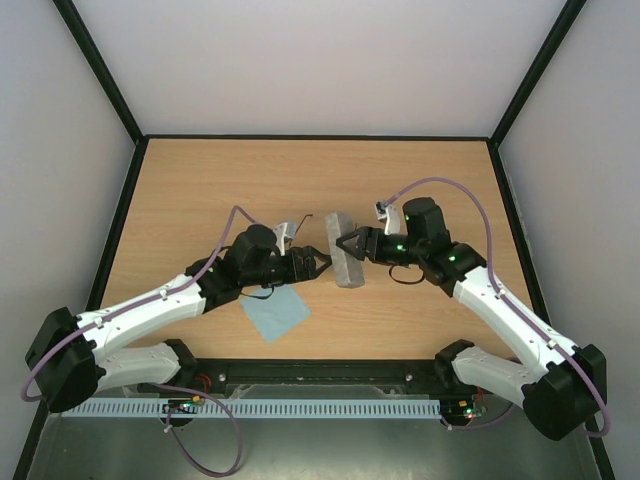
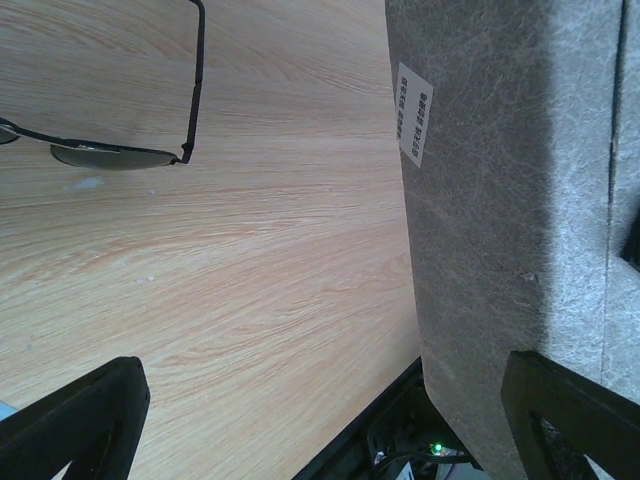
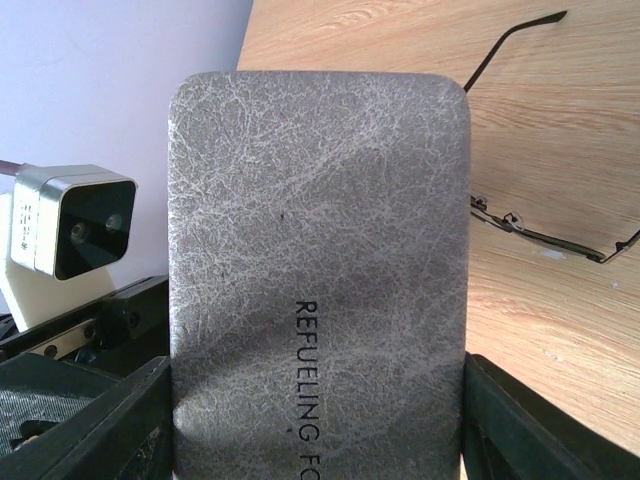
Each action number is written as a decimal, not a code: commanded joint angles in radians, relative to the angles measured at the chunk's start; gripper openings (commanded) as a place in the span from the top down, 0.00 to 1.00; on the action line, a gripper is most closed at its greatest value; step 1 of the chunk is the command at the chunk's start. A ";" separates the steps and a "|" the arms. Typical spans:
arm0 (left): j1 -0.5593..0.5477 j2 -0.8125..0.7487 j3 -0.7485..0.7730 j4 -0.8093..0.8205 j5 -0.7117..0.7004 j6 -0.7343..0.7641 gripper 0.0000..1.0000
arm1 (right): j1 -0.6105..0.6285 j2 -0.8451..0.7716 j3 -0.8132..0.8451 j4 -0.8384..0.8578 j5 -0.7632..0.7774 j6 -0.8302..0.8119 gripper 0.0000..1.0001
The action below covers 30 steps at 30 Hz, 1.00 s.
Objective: Organize the sunglasses
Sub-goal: Open the sunglasses case.
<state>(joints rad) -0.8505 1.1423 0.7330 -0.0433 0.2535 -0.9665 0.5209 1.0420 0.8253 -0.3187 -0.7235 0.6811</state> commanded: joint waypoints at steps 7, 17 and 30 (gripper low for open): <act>-0.006 -0.017 0.041 0.142 0.038 -0.050 0.01 | 0.019 0.001 -0.021 0.051 -0.015 -0.006 0.59; -0.007 -0.050 0.035 0.088 0.017 -0.043 0.01 | 0.019 0.001 -0.047 0.044 0.012 -0.022 0.59; -0.009 -0.069 0.032 0.034 0.011 -0.032 0.00 | 0.019 0.012 -0.061 0.073 0.009 -0.004 0.59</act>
<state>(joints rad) -0.8543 1.0618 0.7475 -0.0208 0.2432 -1.0031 0.5327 1.0557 0.7689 -0.2951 -0.6926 0.6659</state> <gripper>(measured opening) 0.994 0.695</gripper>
